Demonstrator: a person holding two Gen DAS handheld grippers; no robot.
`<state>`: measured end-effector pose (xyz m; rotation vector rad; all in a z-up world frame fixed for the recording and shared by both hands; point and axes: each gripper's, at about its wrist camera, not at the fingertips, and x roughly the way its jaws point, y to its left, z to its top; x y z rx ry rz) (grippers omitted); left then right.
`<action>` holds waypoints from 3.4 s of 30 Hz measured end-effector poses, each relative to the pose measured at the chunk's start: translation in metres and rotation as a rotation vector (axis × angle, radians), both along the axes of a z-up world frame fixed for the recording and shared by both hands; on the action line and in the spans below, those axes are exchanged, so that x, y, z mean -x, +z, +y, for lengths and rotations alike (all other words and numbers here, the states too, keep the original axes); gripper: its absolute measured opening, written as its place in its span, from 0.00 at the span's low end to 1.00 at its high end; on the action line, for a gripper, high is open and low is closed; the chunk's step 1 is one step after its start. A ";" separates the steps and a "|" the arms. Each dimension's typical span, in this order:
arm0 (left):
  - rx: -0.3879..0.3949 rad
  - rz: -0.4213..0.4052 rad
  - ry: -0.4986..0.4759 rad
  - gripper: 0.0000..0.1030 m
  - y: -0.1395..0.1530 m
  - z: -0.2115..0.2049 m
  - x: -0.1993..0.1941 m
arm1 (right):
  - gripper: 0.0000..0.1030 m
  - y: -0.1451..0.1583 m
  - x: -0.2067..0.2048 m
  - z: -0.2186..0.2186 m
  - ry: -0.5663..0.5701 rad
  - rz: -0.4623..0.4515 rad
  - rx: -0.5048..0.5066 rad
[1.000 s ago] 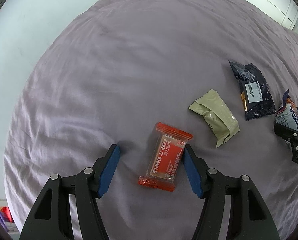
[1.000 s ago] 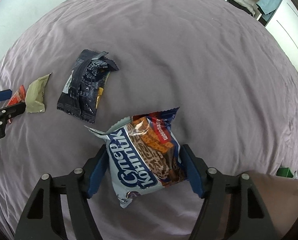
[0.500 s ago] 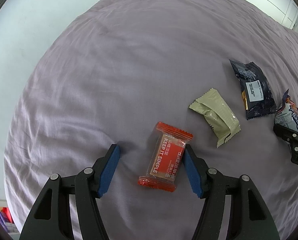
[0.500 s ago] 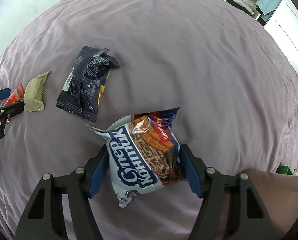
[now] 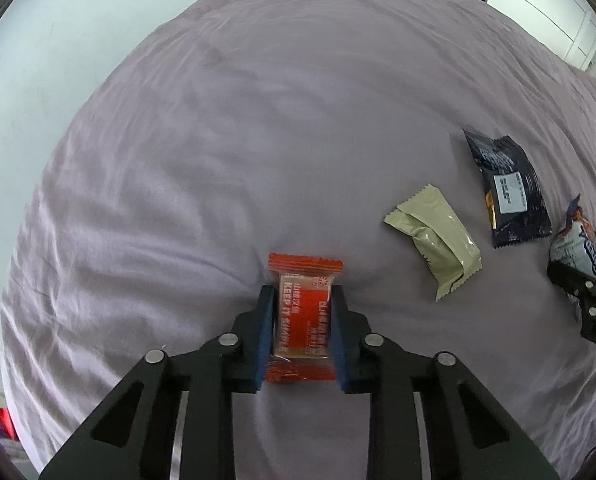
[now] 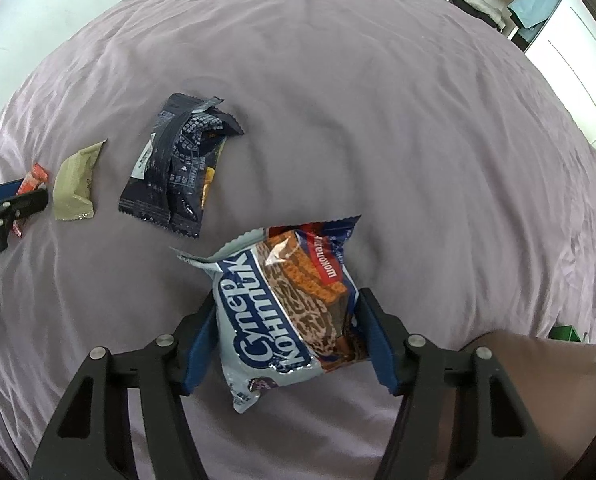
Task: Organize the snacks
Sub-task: 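Carry the red bar and Cnek bag with both grippers over the green tray, then open the left gripper over the tray while the right releases the Cnek bag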
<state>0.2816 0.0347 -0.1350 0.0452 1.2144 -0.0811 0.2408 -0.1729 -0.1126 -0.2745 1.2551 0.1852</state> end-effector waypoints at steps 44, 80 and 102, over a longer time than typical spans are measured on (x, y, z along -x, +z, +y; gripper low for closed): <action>-0.023 0.026 -0.315 0.19 0.095 -0.078 0.139 | 0.28 0.096 0.204 -0.032 -0.073 0.060 -0.205; 0.136 -0.017 -0.904 0.19 0.127 -0.471 0.232 | 0.29 0.120 0.304 -0.387 -0.704 -0.115 -0.054; 0.063 0.022 -0.744 0.19 0.056 -0.580 0.177 | 0.29 0.072 0.195 -0.503 -0.641 -0.161 -0.048</action>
